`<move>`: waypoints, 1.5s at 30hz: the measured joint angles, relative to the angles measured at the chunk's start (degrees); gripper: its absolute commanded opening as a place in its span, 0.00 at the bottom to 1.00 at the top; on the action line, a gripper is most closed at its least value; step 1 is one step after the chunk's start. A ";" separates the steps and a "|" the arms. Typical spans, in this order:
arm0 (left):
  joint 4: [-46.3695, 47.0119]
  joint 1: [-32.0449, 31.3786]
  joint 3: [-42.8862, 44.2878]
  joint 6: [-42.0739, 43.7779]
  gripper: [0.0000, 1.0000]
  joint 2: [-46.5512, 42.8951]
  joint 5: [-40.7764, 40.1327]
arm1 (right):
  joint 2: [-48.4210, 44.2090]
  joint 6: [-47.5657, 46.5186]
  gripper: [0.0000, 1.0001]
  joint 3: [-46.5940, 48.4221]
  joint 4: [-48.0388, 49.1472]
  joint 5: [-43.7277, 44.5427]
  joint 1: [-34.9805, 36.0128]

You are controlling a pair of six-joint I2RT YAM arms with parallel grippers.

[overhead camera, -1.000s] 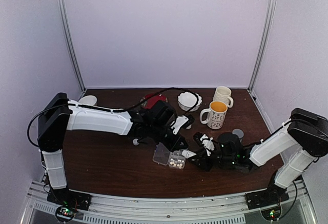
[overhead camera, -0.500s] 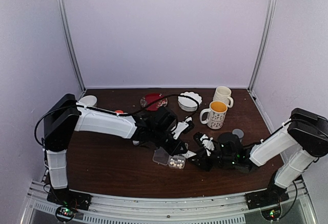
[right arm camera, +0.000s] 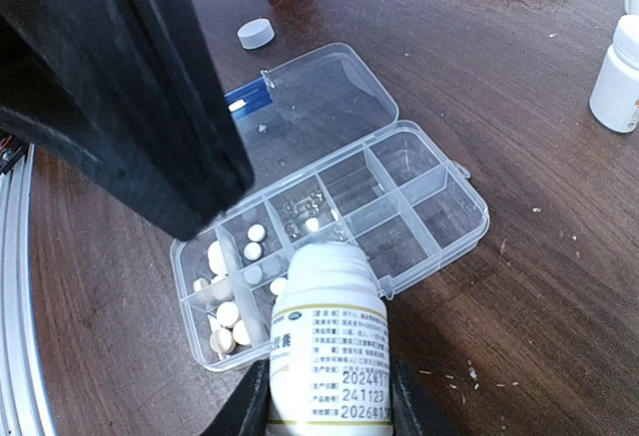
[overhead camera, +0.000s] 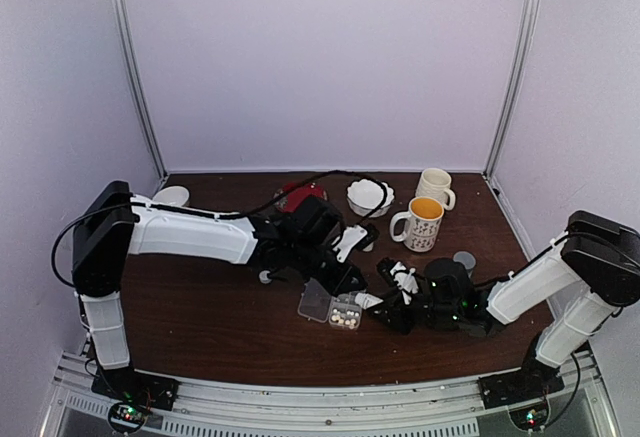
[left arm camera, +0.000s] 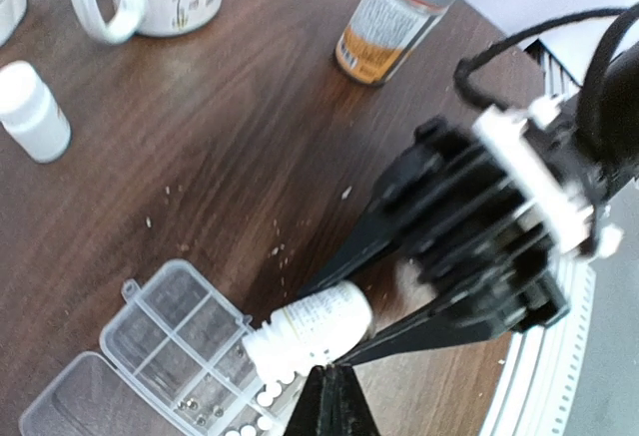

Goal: Sort the pills into containers
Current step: Pour the pill into the compartment of the pill container.

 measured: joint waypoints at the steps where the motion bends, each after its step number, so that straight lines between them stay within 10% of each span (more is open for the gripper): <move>1: 0.04 0.00 0.44 0.00 0.00 -0.39 -0.07 | 0.00 0.00 0.00 0.00 0.00 -0.02 0.00; 45: -0.83 -0.66 3.98 0.79 0.00 6.29 -2.93 | -0.42 -0.46 0.00 1.29 -2.86 0.04 0.00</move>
